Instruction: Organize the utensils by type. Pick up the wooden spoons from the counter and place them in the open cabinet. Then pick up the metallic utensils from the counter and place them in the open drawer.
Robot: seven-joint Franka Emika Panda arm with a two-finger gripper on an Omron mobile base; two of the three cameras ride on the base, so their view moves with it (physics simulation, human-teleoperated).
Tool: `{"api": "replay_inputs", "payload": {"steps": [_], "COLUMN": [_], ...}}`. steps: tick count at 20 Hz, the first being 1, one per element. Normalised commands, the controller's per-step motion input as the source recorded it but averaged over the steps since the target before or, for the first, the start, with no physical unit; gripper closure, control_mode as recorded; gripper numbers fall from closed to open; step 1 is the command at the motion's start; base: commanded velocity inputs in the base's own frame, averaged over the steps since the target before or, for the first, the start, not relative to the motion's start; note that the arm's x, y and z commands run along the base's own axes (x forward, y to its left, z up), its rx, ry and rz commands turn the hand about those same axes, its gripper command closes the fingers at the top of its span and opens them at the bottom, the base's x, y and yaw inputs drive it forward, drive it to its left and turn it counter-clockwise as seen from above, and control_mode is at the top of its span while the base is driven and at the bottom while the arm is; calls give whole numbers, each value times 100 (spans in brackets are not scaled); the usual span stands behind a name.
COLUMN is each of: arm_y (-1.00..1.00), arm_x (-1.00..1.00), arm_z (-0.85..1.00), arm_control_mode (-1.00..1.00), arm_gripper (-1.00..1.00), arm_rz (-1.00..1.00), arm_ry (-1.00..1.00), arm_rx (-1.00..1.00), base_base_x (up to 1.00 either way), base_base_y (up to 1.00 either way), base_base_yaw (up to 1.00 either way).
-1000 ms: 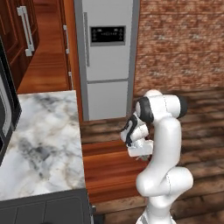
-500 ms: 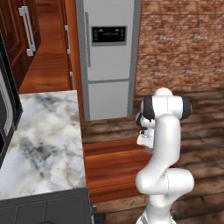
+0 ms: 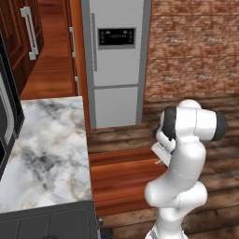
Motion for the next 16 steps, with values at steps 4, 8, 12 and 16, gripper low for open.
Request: {"api": "replay_inputs", "payload": {"steps": [4, 8, 12, 16], "arm_y": [81, 86, 64, 28], "arm_x": [-77, -2, 32, 28], "arm_z": [42, 100, 100, 98], "arm_control_mode": [-100, -100, -100, -100], "arm_gripper": [100, 100, 100, 100], "arm_rz": [-17, -5, 0, 0], "arm_ry": [-71, -11, 7, 22], "arm_rx": [-34, -43, -52, -57], "base_base_x": [0, 0, 0, 0], "base_base_y": [0, 0, 0, 0], "base_base_yaw": [0, 0, 0, 0]}}
